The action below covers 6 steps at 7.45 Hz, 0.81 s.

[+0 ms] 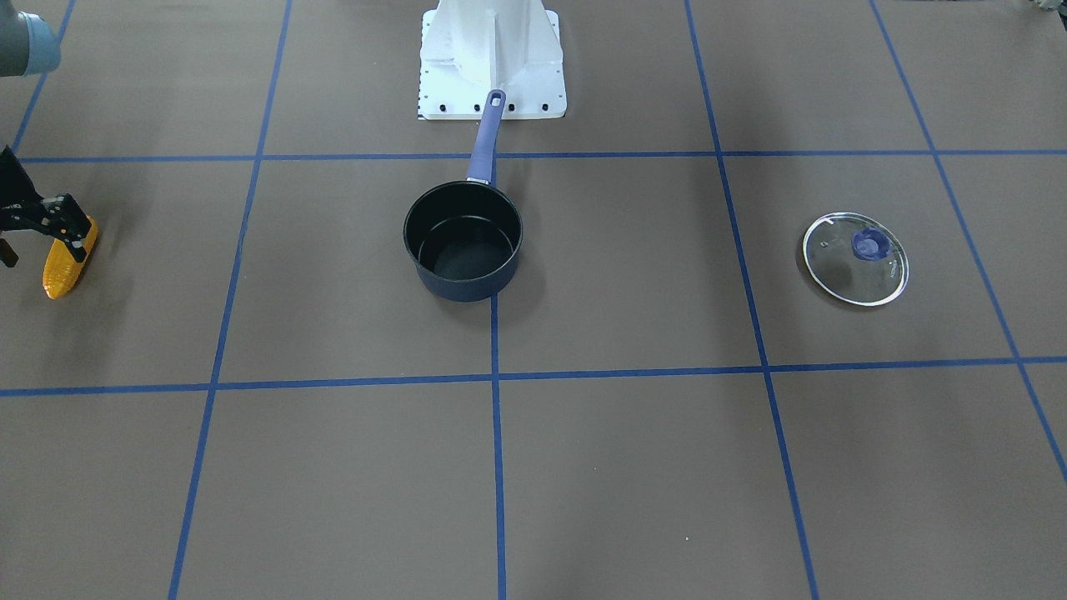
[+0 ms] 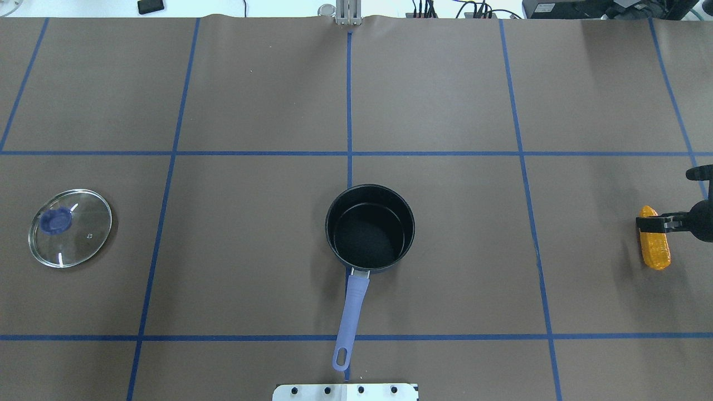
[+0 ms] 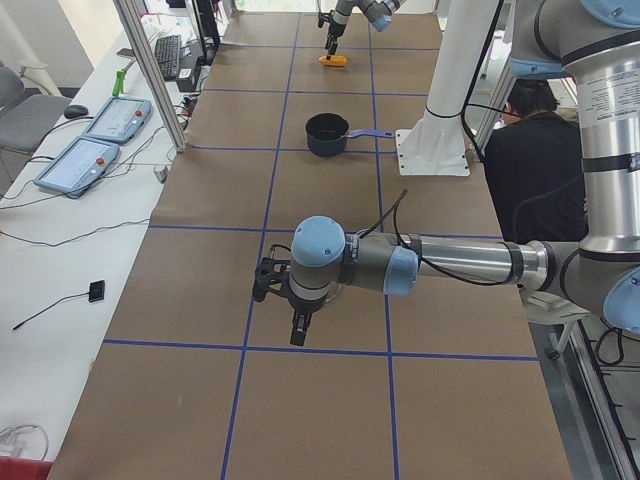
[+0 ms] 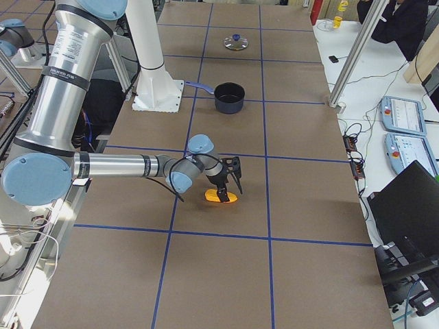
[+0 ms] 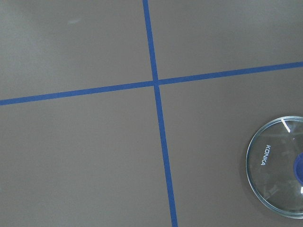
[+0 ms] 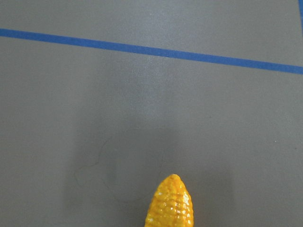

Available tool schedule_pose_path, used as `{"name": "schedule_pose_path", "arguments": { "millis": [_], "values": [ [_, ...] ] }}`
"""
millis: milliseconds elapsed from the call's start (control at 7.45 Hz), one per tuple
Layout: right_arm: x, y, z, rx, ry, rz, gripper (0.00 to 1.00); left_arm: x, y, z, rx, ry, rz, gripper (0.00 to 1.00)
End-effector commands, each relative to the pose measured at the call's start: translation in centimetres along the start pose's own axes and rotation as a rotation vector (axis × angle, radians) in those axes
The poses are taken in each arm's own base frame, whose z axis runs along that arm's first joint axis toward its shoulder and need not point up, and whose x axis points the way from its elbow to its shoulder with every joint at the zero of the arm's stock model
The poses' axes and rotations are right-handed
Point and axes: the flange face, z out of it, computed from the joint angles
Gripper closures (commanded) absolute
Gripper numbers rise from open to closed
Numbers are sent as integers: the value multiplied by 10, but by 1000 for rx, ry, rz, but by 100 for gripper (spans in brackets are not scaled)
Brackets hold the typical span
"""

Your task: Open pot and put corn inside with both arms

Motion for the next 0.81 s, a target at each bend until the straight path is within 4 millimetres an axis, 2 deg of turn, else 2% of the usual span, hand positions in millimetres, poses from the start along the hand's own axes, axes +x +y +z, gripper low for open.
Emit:
{"name": "schedule_pose_path", "arguments": {
  "millis": [0,134,403,537,671],
  "values": [
    [-3,10,21,-17,22,-23,32,0,0,0,0,0,1,1],
    [-5,12,22,-21,20,-28,56,-1,0,1,-1,0,-1,1],
    [-7,14,23,-26,17,-35,93,-1,0,1,0,0,1,1],
    [-15,9,15,-21,-7,-39,100,0,0,1,-1,0,2,1],
    [-34,0,1,-5,-45,-47,100,0,0,1,-1,0,2,1]
  ]
}}
